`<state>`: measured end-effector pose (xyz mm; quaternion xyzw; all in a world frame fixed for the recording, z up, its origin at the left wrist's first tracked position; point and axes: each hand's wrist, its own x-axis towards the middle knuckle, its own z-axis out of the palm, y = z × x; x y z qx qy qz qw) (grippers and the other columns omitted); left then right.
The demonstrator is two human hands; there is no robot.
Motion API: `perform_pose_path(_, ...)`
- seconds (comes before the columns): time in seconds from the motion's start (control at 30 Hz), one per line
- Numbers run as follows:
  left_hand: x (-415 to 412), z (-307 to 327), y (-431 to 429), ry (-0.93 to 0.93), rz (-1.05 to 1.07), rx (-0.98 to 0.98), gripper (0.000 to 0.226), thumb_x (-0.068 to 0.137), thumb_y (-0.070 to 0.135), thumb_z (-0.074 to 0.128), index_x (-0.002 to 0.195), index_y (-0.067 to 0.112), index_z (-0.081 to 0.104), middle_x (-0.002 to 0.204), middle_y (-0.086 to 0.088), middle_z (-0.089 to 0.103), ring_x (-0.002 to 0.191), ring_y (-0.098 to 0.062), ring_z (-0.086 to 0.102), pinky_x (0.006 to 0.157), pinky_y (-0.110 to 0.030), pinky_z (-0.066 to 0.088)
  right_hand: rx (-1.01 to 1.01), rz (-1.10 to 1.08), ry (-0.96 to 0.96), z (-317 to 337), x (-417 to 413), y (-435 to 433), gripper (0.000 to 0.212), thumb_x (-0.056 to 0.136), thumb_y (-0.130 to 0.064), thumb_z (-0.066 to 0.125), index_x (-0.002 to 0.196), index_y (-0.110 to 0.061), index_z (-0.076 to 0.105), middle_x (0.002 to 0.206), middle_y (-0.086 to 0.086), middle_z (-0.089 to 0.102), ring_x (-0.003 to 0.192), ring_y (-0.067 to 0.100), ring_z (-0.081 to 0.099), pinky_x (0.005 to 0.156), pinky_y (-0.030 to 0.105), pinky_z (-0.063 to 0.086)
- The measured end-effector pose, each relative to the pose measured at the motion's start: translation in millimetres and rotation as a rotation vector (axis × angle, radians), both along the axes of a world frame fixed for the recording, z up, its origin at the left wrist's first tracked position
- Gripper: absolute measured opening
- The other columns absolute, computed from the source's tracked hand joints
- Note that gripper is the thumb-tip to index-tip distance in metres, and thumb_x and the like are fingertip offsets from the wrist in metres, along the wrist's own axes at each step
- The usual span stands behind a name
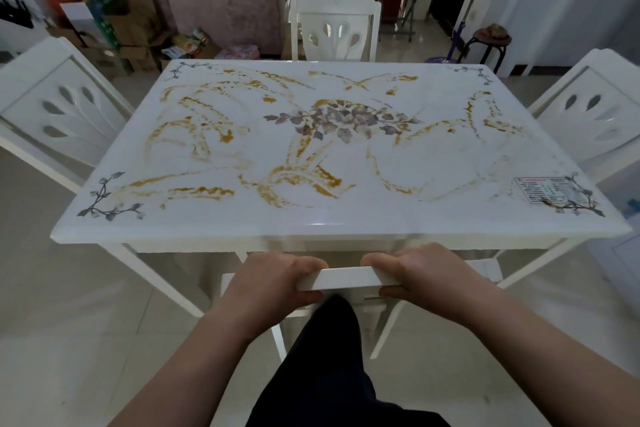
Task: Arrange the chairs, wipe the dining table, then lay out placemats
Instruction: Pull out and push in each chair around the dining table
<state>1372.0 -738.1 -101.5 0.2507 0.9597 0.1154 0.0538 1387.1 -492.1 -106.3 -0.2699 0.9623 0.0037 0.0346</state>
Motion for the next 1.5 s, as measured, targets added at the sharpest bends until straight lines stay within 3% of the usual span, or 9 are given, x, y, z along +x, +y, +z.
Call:
perform_pose_path(0.3,3,-5,-11,0.062,-0.028,0.006,0.041,0.083,0.056,0.060,0.122,0.050,0.054,0.105,0.011,0.069,0.098,-0.013,0.062,0.067,-0.022,0.032,0.000,-0.015,0.023,-9,7,-9,0.041,0.092,-0.044,0.053,0.130,-0.037,0.038,0.092,-0.004,0.064,0.080,0.020,0.061,0.064,0.029,0.041)
perform_pose_path(0.5,8,-18,-12,0.110,-0.067,0.086,0.036,0.076,0.053,0.070,0.111,0.045,0.065,0.088,0.007,0.072,0.083,-0.019,0.067,0.063,-0.025,0.032,0.030,-0.020,0.022,-14,15,-10,0.038,0.093,-0.044,0.052,0.128,-0.033,0.039,0.090,-0.002,0.062,0.081,0.022,0.060,0.063,0.030,0.038)
perform_pose_path(0.73,5,-18,-1,0.098,-0.077,0.060,0.040,0.085,0.057,0.057,0.123,0.046,0.054,0.106,0.012,0.069,0.098,-0.012,0.062,0.072,-0.026,0.037,0.035,-0.043,-0.013,-10,9,2,0.041,0.093,-0.047,0.051,0.129,-0.034,0.037,0.095,-0.004,0.064,0.084,0.020,0.060,0.068,0.029,0.041)
perform_pose_path(0.97,3,-20,0,0.167,-0.108,0.120,0.034,0.076,0.055,0.068,0.108,0.045,0.064,0.085,0.012,0.071,0.078,-0.014,0.066,0.060,-0.025,0.037,0.019,-0.037,-0.002,-10,9,4,0.040,0.092,-0.046,0.053,0.128,-0.036,0.039,0.093,-0.003,0.064,0.083,0.021,0.061,0.066,0.029,0.039)
perform_pose_path(1.1,5,-19,1,0.194,-0.144,0.070,0.040,0.052,0.057,0.085,0.086,0.045,0.069,0.057,0.018,0.063,0.047,-0.006,0.058,0.045,-0.017,0.030,0.023,-0.034,-0.003,-11,18,3,0.038,0.093,-0.046,0.051,0.128,-0.034,0.041,0.092,-0.003,0.063,0.082,0.021,0.060,0.066,0.030,0.039)
perform_pose_path(1.17,12,-20,0,0.218,-0.133,0.064,0.040,0.058,0.056,0.082,0.094,0.045,0.069,0.065,0.016,0.067,0.056,-0.008,0.063,0.050,-0.020,0.033,0.025,-0.044,-0.003,-10,21,2,0.038,0.093,-0.046,0.051,0.127,-0.033,0.042,0.094,-0.003,0.064,0.084,0.021,0.060,0.065,0.030,0.038)
perform_pose_path(1.23,15,-15,1,0.140,-0.094,0.031,0.039,0.077,0.056,0.067,0.114,0.046,0.062,0.092,0.011,0.071,0.085,-0.014,0.066,0.064,-0.026,0.037,0.014,-0.069,-0.008,-10,22,2,0.038,0.092,-0.046,0.053,0.125,-0.032,0.043,0.097,-0.003,0.065,0.086,0.021,0.061,0.065,0.030,0.038)
perform_pose_path(1.3,15,-15,2,0.084,-0.062,0.013,0.042,0.084,0.058,0.058,0.124,0.046,0.055,0.106,0.009,0.069,0.100,-0.016,0.062,0.073,-0.026,0.038,0.010,-0.112,-0.010,-10,21,1,0.038,0.090,-0.048,0.054,0.122,-0.030,0.048,0.097,-0.005,0.066,0.087,0.020,0.062,0.066,0.028,0.041)
perform_pose_path(1.5,14,-14,3,0.078,-0.069,-0.003,0.043,0.084,0.059,0.056,0.125,0.043,0.056,0.105,0.008,0.070,0.099,-0.015,0.063,0.070,-0.024,0.032,0.030,-0.203,-0.052,-10,21,1,0.028,0.086,-0.047,0.058,0.105,-0.027,0.057,0.090,-0.007,0.066,0.082,0.017,0.062,0.068,0.030,0.048)
